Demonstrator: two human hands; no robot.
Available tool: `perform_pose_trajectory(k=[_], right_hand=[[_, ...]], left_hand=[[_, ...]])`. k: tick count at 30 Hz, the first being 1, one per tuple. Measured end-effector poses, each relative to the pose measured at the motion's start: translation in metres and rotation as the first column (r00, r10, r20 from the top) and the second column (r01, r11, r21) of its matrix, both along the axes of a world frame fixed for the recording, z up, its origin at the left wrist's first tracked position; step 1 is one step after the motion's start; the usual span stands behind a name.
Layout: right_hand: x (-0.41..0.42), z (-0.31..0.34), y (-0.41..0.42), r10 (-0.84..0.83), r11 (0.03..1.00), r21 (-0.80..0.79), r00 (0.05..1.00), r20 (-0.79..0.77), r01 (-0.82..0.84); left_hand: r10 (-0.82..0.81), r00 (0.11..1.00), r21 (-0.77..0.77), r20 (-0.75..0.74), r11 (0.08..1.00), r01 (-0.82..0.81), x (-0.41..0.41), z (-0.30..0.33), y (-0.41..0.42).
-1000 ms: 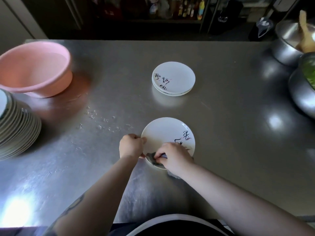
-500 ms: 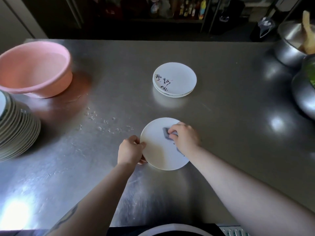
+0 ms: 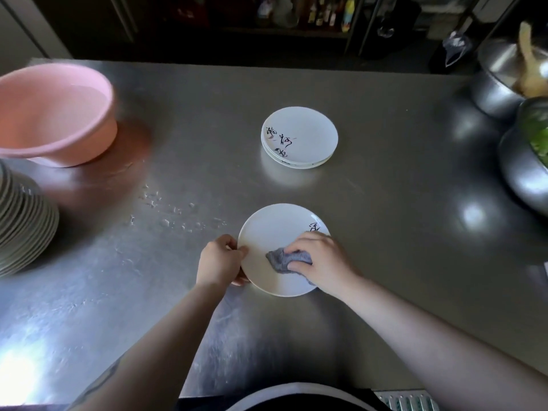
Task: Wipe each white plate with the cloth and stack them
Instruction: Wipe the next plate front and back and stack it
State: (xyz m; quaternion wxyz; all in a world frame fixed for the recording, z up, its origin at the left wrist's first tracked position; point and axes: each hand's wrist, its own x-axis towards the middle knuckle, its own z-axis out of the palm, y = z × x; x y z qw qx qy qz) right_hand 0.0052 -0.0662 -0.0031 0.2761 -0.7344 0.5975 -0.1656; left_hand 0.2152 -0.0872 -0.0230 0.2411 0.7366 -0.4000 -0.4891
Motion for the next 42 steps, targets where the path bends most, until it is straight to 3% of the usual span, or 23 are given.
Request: perform_pose_trajectory(k=[5,8,10,12,14,17,24,29,33,35,36,39,40,42], right_hand=[[-0.013,0.006,0.008,-0.015,0.999,0.027,0.998,-0.057,0.017],[-0.01,0.003,0.011,-0.023,0.998,0.05,0.999,-0.048,0.025],[-0.01,0.005,0.012,-0.113,0.994,0.01,0.994,-0.009,0.113],[-0.012,0.009,0.011,-0.243,0.966,-0.083,0.969,0.037,0.245],[-0.016,0.015,0.01,-0.323,0.926,-0.177,0.942,0.086,0.334],[-0.022,0.024,0.011,-0.365,0.894,-0.224,0.921,0.137,0.388],[-0.024,0.021,0.024,-0.434,0.869,-0.173,0.882,0.185,0.464],[-0.027,0.024,0.027,-0.461,0.853,-0.154,0.858,0.228,0.499],[-0.026,0.036,0.023,-0.493,0.836,-0.058,0.794,0.356,0.545],[-0.023,0.048,0.019,-0.48,0.83,-0.046,0.753,0.45,0.556],[-0.021,0.056,0.015,-0.469,0.826,-0.047,0.732,0.494,0.561],[-0.017,0.082,0.003,-0.419,0.819,-0.103,0.711,0.564,0.564],[-0.015,0.092,-0.001,-0.394,0.822,-0.122,0.71,0.583,0.556],[-0.011,0.11,-0.009,-0.344,0.826,-0.165,0.713,0.611,0.539]], left_hand=[[-0.066,0.995,-0.064,0.069,0.995,0.071,0.001,0.007,0.008],[-0.059,0.959,-0.239,0.277,0.963,0.128,-0.004,0.008,0.028],[-0.067,0.938,-0.435,0.339,0.873,0.219,-0.011,0.01,0.042],[-0.22,0.885,-0.547,0.411,0.717,0.432,-0.019,0.011,0.052],[-0.388,0.788,-0.548,0.478,0.569,0.613,-0.024,0.007,0.056],[-0.501,0.722,-0.467,0.477,0.551,0.691,-0.028,0.002,0.055],[-0.506,0.692,-0.471,0.515,0.507,0.722,-0.026,-0.006,0.052],[-0.484,0.647,-0.505,0.589,0.405,0.762,-0.025,-0.007,0.052],[-0.445,0.648,-0.577,0.619,0.302,0.759,-0.021,0.002,0.049],[-0.415,0.736,-0.658,0.535,0.342,0.671,-0.021,0.015,0.042],[-0.376,0.801,-0.694,0.467,0.406,0.595,-0.023,0.024,0.037],[-0.17,0.978,-0.689,0.118,0.696,0.204,-0.03,0.057,0.018],[-0.088,0.995,-0.636,-0.041,0.77,0.042,-0.031,0.069,0.011],[0.087,0.939,-0.476,-0.334,0.844,-0.247,-0.028,0.089,-0.003]])
